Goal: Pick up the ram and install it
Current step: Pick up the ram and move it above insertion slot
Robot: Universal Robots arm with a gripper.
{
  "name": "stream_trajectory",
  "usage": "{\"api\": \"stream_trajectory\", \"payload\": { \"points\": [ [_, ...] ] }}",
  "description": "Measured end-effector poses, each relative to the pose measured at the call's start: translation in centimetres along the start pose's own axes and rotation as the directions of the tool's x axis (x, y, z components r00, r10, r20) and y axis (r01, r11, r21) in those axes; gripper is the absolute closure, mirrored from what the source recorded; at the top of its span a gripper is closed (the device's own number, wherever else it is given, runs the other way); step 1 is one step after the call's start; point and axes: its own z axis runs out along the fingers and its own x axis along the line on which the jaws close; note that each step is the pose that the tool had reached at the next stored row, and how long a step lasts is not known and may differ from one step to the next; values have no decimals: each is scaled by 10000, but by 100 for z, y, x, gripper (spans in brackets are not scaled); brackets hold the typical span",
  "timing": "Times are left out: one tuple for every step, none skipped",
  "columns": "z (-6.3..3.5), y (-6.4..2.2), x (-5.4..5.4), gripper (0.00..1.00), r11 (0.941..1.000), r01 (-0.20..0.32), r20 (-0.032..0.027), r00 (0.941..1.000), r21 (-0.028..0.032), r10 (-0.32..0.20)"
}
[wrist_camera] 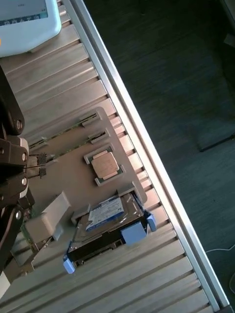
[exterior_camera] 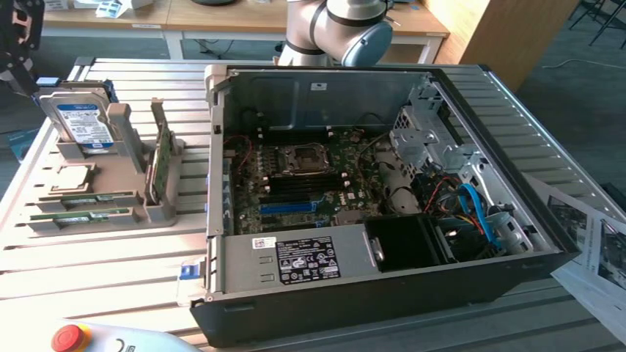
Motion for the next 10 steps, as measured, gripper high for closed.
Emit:
{"api": "stream_trajectory", "payload": {
  "points": [
    [0, 0, 0, 89, 9998, 180, -8, 9998, -4, -180],
    [0, 0, 0, 89, 9994, 360, -16, 9994, -9, -360],
    [0, 0, 0, 89, 9985, 540, -24, 9985, -13, -540],
    [0, 0, 0, 89, 9974, 718, -31, 9974, -18, -718],
    [0, 0, 0, 89, 9959, 905, -39, 9959, -23, -905],
    [0, 0, 0, 89, 9942, 1076, -47, 9942, -27, -1076],
    [0, 0, 0, 89, 9922, 1247, -55, 9922, -33, -1248],
    [0, 0, 0, 89, 9898, 1425, -62, 9898, -38, -1425],
    [0, 0, 0, 89, 9871, 1602, -70, 9870, -43, -1603],
    [0, 0, 0, 89, 9838, 1790, -77, 9838, -49, -1790]
  ]
}}
